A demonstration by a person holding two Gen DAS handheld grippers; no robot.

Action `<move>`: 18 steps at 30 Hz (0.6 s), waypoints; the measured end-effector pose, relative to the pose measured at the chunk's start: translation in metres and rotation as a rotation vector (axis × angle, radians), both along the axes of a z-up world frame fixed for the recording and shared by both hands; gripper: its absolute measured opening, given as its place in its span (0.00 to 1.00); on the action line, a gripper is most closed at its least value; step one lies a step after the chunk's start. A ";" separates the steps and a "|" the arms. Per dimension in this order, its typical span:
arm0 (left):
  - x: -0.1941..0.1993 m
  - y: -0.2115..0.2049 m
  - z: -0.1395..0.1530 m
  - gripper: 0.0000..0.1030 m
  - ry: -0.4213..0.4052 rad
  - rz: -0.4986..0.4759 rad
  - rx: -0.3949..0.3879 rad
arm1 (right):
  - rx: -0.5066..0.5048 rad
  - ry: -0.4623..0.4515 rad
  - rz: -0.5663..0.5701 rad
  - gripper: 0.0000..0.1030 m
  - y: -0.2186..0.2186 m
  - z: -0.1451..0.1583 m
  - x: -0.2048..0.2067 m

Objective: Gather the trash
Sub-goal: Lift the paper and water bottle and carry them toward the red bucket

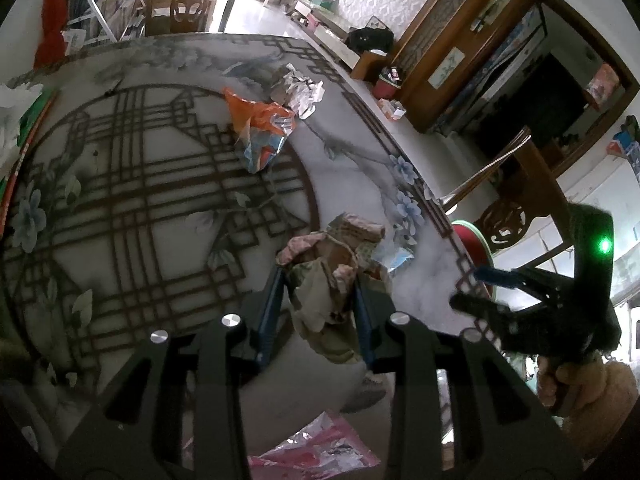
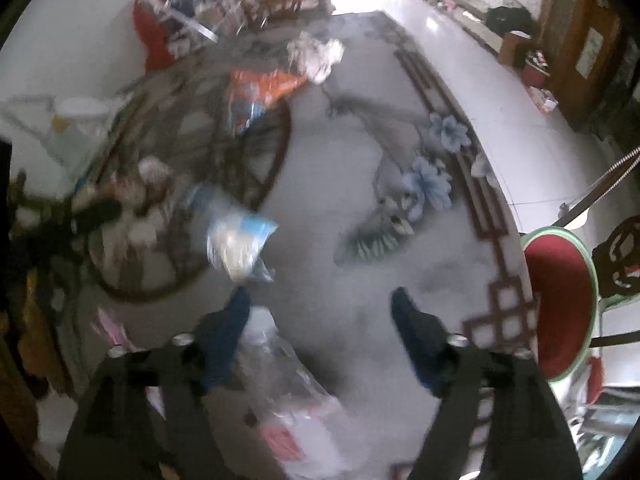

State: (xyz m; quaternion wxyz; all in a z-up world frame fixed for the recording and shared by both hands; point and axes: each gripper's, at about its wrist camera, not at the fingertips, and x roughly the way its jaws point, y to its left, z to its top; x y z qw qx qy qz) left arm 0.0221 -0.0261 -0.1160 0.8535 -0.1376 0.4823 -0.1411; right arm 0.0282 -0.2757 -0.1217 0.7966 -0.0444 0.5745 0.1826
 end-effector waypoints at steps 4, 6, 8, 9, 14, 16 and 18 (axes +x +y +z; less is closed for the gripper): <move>-0.001 -0.001 -0.003 0.32 0.007 -0.005 -0.001 | -0.041 0.070 0.089 0.75 -0.002 -0.013 -0.023; -0.001 -0.002 -0.005 0.32 0.012 -0.007 -0.002 | -0.034 0.115 0.116 0.81 0.001 -0.021 -0.033; 0.000 -0.005 -0.005 0.32 0.015 -0.014 -0.001 | -0.011 0.172 0.144 0.82 0.006 -0.031 -0.047; 0.000 -0.006 -0.005 0.32 0.015 -0.016 -0.001 | -0.013 0.197 0.165 0.82 0.011 -0.038 -0.055; -0.001 -0.008 -0.004 0.32 0.010 -0.023 0.003 | -0.005 0.282 0.218 0.87 0.027 -0.062 -0.081; -0.001 -0.009 -0.004 0.32 0.010 -0.024 0.003 | -0.010 0.305 0.237 0.87 0.034 -0.071 -0.088; -0.001 -0.010 -0.004 0.32 0.009 -0.027 0.005 | -0.007 0.307 0.247 0.66 0.039 -0.075 -0.093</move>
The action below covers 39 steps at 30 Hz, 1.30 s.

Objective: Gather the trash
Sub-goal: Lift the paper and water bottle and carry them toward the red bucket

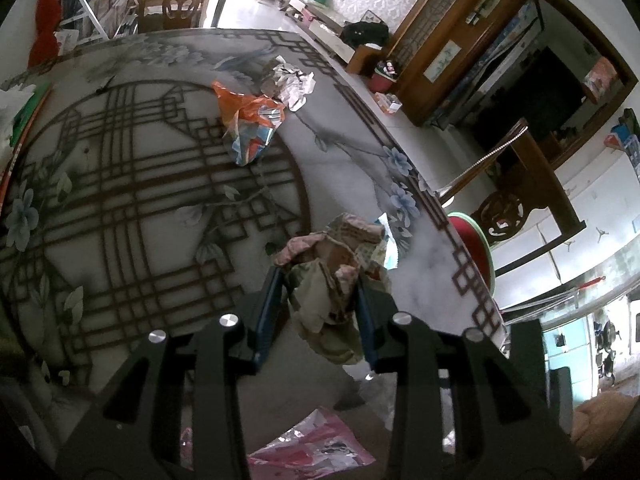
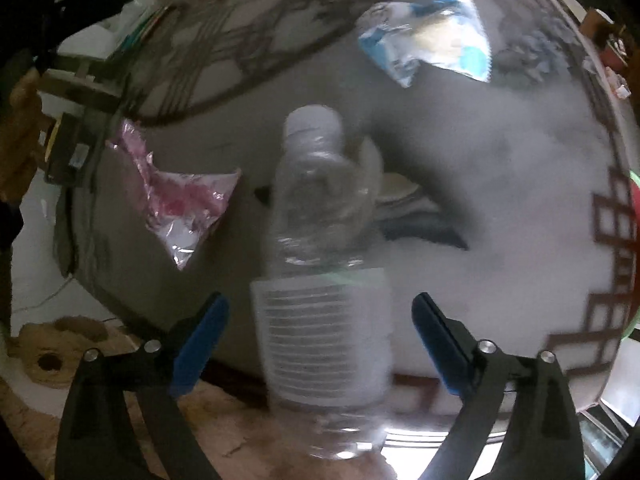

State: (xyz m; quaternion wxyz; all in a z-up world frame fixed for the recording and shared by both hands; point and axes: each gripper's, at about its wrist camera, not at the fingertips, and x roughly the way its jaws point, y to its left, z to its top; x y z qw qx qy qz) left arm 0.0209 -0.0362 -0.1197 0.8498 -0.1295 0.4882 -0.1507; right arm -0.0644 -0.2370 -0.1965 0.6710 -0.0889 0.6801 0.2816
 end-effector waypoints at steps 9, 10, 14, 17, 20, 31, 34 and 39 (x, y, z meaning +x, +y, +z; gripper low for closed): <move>0.001 -0.009 0.004 0.32 -0.010 -0.004 0.007 | 0.079 -0.193 -0.181 0.52 -0.028 0.047 0.038; 0.002 -0.011 0.004 0.32 -0.012 -0.007 0.007 | 0.100 -0.225 -0.220 0.52 -0.034 0.058 0.046; 0.004 -0.026 0.008 0.32 -0.019 -0.027 0.009 | 0.170 -0.323 -0.334 0.52 -0.056 0.089 0.069; 0.007 -0.037 0.010 0.32 -0.022 -0.040 0.010 | 0.201 -0.374 -0.387 0.52 -0.069 0.106 0.081; 0.009 -0.050 0.014 0.32 -0.026 -0.052 0.008 | 0.211 -0.402 -0.411 0.52 -0.084 0.116 0.086; 0.031 -0.126 0.020 0.32 -0.031 -0.098 -0.002 | 0.179 -0.390 -0.486 0.52 -0.172 0.113 0.099; 0.037 -0.150 0.020 0.32 -0.030 -0.117 -0.002 | 0.183 -0.381 -0.505 0.52 -0.197 0.111 0.102; 0.044 -0.192 0.021 0.32 -0.033 -0.146 -0.002 | 0.185 -0.365 -0.523 0.52 -0.232 0.107 0.105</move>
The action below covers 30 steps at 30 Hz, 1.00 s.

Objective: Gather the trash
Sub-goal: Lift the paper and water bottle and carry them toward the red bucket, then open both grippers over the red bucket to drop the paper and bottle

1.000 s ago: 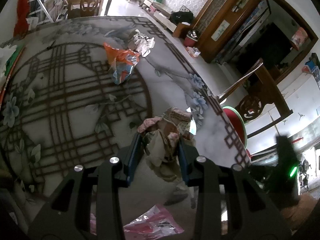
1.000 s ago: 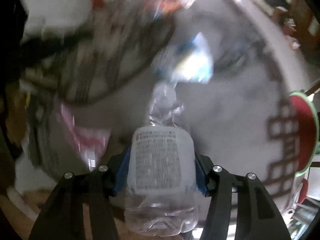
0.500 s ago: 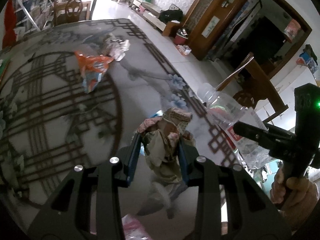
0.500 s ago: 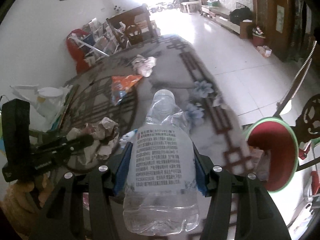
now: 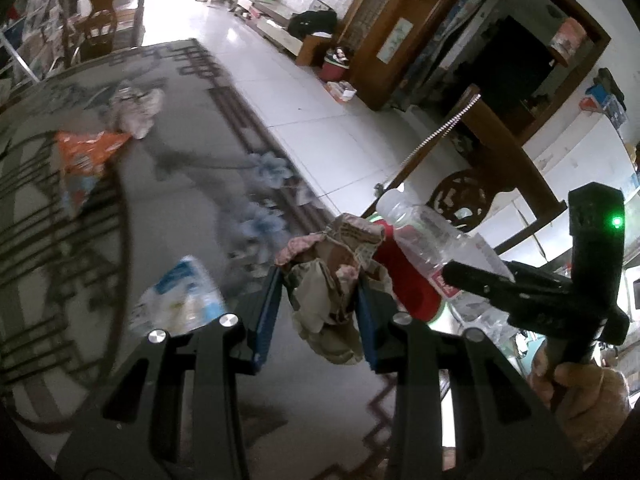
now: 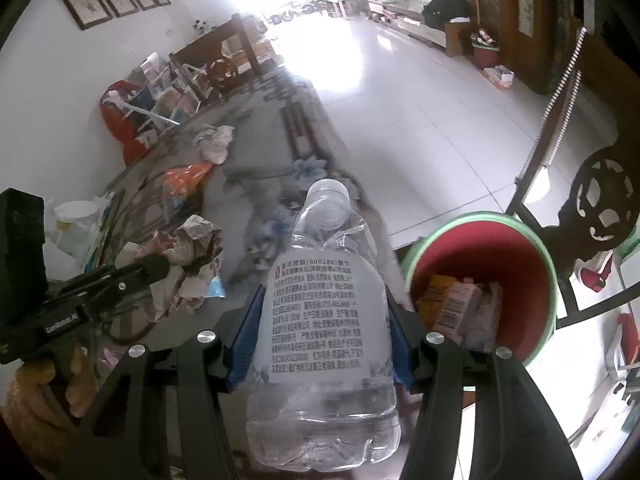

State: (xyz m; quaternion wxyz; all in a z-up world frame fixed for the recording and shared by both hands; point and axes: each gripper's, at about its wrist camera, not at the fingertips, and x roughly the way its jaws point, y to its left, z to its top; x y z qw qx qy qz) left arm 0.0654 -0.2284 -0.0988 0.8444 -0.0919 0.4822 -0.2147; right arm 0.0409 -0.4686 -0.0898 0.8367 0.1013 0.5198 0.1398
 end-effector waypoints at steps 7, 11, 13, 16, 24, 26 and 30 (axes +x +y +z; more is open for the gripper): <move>0.012 -0.052 0.007 0.32 -0.019 -0.038 0.001 | 0.005 -0.011 -0.049 0.52 -0.053 0.002 0.003; 0.021 -0.086 0.008 0.32 -0.024 -0.070 -0.008 | 0.010 -0.012 -0.098 0.52 -0.085 0.001 0.006; 0.026 -0.101 0.006 0.32 -0.016 -0.084 -0.015 | 0.013 -0.007 -0.128 0.52 -0.104 -0.002 0.007; 0.030 -0.124 0.000 0.32 0.003 -0.111 -0.026 | 0.021 -0.002 -0.160 0.52 -0.125 -0.005 0.005; 0.037 -0.180 -0.020 0.32 0.058 -0.193 -0.014 | 0.038 0.020 -0.217 0.52 -0.163 -0.013 0.003; 0.038 -0.191 -0.024 0.32 0.066 -0.209 -0.005 | 0.038 0.023 -0.229 0.52 -0.172 -0.014 0.002; 0.039 -0.199 -0.026 0.63 0.060 -0.203 -0.005 | 0.077 0.025 -0.264 0.69 -0.188 -0.016 0.003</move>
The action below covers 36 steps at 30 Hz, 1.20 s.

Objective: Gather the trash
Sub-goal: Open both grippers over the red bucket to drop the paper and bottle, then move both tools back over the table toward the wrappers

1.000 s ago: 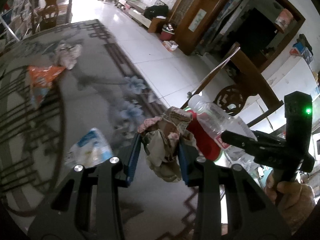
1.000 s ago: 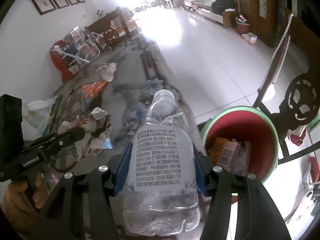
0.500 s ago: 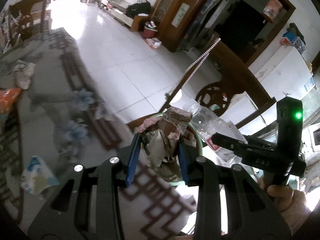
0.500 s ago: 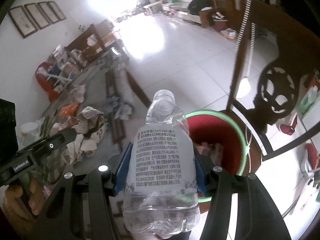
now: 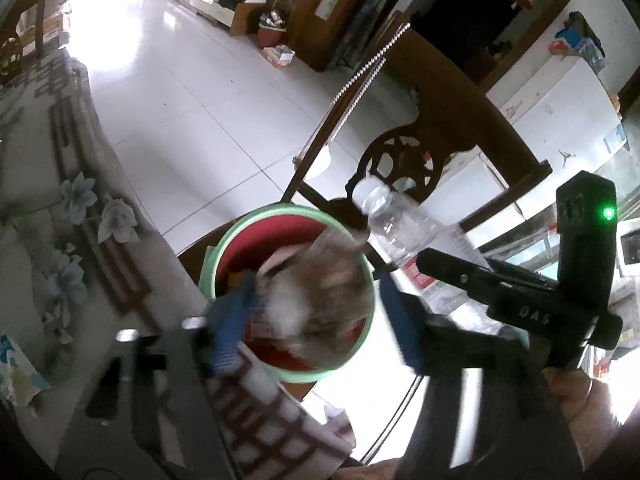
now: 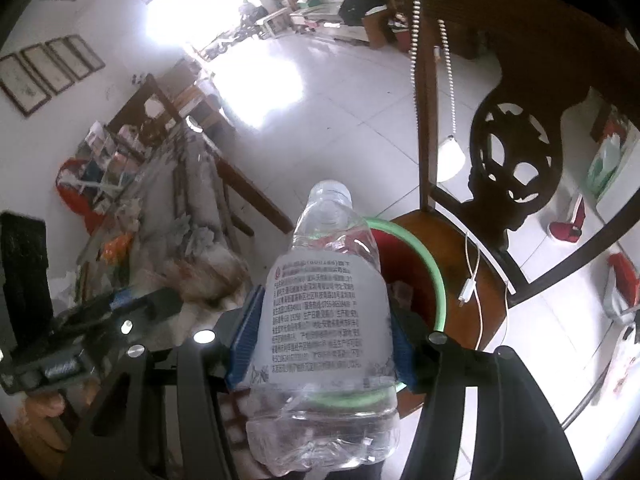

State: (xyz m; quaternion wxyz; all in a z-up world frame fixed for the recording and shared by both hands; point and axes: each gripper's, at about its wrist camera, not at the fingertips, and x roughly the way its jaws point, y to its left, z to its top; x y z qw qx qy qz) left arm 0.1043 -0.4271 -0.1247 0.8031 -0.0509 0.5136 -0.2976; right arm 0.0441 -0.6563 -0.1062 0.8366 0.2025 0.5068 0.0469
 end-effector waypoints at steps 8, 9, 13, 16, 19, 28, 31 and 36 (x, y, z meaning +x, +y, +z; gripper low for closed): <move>0.002 0.017 0.002 0.73 -0.014 0.056 0.020 | -0.007 -0.021 0.005 0.81 0.003 0.003 0.005; 0.002 0.023 0.003 0.76 -0.020 0.066 0.021 | -0.014 -0.027 0.010 0.85 0.006 0.003 0.006; -0.002 0.045 0.009 0.77 -0.054 0.102 0.034 | -0.052 -0.062 0.040 0.91 0.026 0.010 0.007; -0.006 0.064 0.015 0.78 -0.083 0.123 0.045 | -0.084 -0.079 0.072 0.93 0.045 0.013 0.009; -0.012 0.091 0.017 0.78 -0.099 0.150 0.059 | -0.086 -0.073 0.113 0.93 0.069 0.010 0.013; -0.041 0.180 0.013 0.79 -0.112 0.176 0.127 | -0.057 -0.069 0.247 0.93 0.158 0.008 0.015; -0.060 0.218 0.010 0.81 -0.131 0.137 0.196 | -0.055 -0.059 0.265 0.93 0.188 0.006 0.013; -0.094 0.277 0.001 0.84 -0.145 0.026 0.321 | -0.034 -0.030 0.308 0.93 0.237 -0.001 0.008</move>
